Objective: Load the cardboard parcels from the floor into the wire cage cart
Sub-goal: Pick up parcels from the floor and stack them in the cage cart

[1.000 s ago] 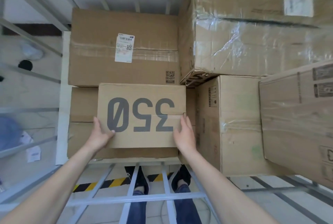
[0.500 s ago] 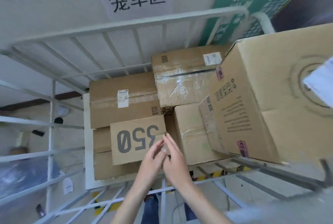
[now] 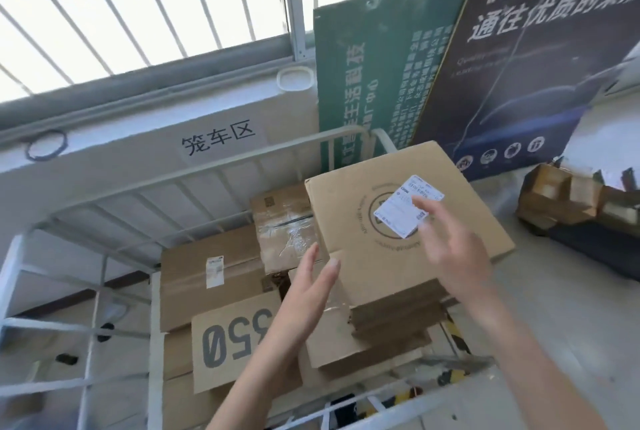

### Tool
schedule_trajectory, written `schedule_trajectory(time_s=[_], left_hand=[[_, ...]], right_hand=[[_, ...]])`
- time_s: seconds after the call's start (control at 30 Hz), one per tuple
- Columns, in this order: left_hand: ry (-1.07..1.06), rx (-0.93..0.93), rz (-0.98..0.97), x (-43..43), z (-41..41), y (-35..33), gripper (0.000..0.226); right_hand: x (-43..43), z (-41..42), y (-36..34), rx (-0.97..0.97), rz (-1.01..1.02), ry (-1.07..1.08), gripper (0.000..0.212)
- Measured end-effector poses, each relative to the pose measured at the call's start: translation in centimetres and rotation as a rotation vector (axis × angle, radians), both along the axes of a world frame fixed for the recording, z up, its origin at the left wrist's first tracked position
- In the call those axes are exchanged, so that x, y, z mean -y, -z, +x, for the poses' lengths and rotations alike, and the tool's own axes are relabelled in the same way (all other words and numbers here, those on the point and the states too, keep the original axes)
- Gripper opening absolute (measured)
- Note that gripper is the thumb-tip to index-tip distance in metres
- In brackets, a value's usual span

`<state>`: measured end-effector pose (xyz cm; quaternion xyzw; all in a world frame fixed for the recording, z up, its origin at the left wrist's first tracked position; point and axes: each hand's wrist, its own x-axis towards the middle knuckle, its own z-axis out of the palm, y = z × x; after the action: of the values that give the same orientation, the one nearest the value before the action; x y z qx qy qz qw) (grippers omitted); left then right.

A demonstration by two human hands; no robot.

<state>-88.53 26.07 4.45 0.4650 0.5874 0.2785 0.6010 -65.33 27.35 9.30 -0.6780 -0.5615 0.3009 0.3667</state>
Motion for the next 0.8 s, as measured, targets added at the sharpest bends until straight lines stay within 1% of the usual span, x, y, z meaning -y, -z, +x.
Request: schedule_trajectory(time_s=[0.07, 0.13, 0.17, 0.23, 0.27, 0.37, 0.47, 0.53, 0.57, 0.63, 0.7, 0.77, 0.8], left_hand=[[-0.065, 0.041, -0.056, -1.9, 2.3, 0.1, 0.081], [-0.132, 0.077, -0.066, -3.5, 4.2, 1.0, 0.064], [-0.165, 0.095, -0.081, -4.2, 4.8, 1.7, 0.059], [-0.235, 0.176, -0.178, -5.2, 5.6, 3.3, 0.056], [-0.265, 0.209, -0.211, -5.4, 5.7, 4.0, 0.055], [-0.303, 0.264, -0.209, -5.6, 5.1, 5.3, 0.050], [-0.340, 0.297, -0.188, -4.4, 3.0, 5.5, 0.048], [-0.404, 0.324, -0.199, -2.8, -0.1, 5.1, 0.052], [-0.432, 0.316, -0.210, -1.6, -2.5, 4.7, 0.055], [-0.490, 0.249, -0.228, 1.4, -7.9, 3.9, 0.062], [-0.579, 0.170, -0.250, 4.4, -14.2, 3.6, 0.064], [-0.667, 0.052, -0.270, 6.9, -19.9, 4.0, 0.063], [-0.709, -0.006, -0.281, 8.1, -22.6, 4.7, 0.058]], right_hand=[[-2.9, 5.6, 2.0, 0.209, -0.020, 0.165, 0.047], [-5.2, 10.1, 4.5, 0.319, -0.180, 0.252, 0.065], [-5.9, 11.5, 5.7, 0.327, -0.287, 0.261, 0.072], [-6.8, 12.9, 7.7, 0.337, -0.479, 0.227, 0.078], [-7.1, 13.1, 8.3, 0.342, -0.520, 0.203, 0.079], [-7.6, 12.5, 8.4, 0.339, -0.523, 0.180, 0.079], [-6.7, 9.7, 6.9, 0.312, -0.512, 0.157, 0.064], [-5.0, 6.3, 5.4, 0.300, -0.449, 0.143, 0.052], [-3.7, 4.1, 4.8, 0.295, -0.429, 0.128, 0.050], [-0.8, -0.9, 4.2, 0.283, -0.433, 0.076, 0.057], [1.9, -6.4, 4.5, 0.247, -0.474, -0.015, 0.067], [4.0, -12.1, 5.8, 0.209, -0.526, -0.113, 0.068], [4.8, -14.8, 6.8, 0.196, -0.561, -0.157, 0.067]])
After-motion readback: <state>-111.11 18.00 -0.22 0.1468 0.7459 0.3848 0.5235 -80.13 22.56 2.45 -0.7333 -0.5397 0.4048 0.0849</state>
